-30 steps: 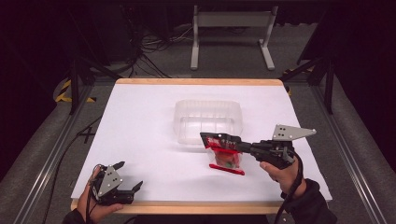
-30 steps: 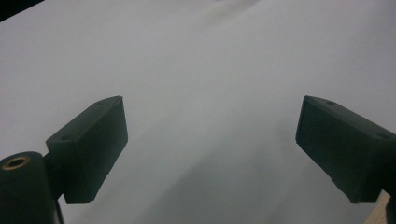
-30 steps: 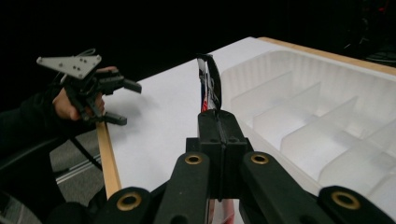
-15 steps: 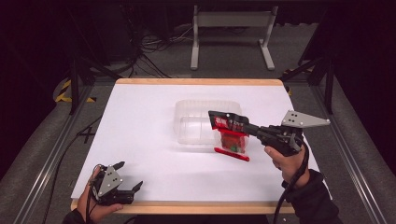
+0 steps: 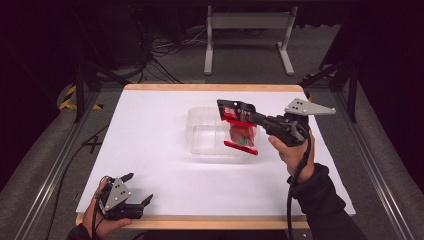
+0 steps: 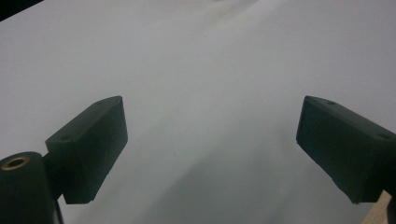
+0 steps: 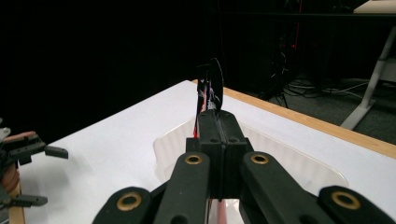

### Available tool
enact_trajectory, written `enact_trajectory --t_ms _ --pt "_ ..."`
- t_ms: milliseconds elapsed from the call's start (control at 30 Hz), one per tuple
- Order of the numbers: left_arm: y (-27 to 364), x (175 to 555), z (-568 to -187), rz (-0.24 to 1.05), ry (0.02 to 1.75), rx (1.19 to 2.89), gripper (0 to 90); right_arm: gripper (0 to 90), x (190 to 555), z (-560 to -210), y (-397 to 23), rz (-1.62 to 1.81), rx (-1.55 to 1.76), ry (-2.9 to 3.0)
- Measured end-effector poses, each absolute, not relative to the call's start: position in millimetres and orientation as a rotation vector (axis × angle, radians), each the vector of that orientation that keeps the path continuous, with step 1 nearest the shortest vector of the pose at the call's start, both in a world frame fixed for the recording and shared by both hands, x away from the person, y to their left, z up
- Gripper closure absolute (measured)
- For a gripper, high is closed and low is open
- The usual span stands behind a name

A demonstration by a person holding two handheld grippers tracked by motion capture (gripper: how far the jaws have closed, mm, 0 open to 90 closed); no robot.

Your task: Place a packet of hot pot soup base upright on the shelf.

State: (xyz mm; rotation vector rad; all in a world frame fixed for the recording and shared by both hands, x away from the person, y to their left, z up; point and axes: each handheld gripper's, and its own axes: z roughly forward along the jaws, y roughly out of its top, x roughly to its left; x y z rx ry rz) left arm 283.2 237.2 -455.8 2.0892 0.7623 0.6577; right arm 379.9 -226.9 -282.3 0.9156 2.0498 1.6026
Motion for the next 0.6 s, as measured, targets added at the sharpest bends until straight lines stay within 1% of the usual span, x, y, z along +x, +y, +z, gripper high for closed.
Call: enact_trajectory --t_ms 267,600 --pt "237 284 -456 0.655 0.758 2.088 9.6 90.0 402 -279 -205 1.538 0.978 2.032" --pt "237 284 -456 0.645 0.750 2.085 9.7 90.0 432 -288 -170 1.418 1.101 2.012"
